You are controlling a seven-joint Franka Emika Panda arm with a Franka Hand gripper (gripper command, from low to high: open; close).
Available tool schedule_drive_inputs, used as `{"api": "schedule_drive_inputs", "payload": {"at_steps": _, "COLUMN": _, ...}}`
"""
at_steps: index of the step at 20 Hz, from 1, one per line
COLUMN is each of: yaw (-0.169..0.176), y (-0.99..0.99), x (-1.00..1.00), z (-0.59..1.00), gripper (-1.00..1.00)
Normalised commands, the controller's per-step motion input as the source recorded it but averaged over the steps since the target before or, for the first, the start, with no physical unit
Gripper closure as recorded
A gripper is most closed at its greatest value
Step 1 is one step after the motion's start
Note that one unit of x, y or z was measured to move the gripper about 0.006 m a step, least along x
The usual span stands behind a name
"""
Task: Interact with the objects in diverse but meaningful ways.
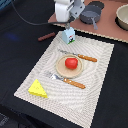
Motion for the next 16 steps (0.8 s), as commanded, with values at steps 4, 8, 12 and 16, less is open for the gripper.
{"api": "schedule_drive_inputs", "payload": {"at_steps": 4, "yaw": 0.02, "y": -0.33, "x": -0.86, "z": -0.12, "gripper": -1.0}}
{"api": "schedule_drive_inputs", "payload": {"at_steps": 8, "yaw": 0.0, "y": -0.46, "x": -0.88, "z": -0.21, "gripper": -1.0}}
{"api": "schedule_drive_inputs", "payload": {"at_steps": 12, "yaw": 0.0, "y": -0.44, "x": -0.88, "z": -0.28, "gripper": -1.0}}
{"api": "schedule_drive_inputs", "payload": {"at_steps": 16, "yaw": 0.022, "y": -0.54, "x": -0.65, "z": -0.26, "gripper": -1.0}}
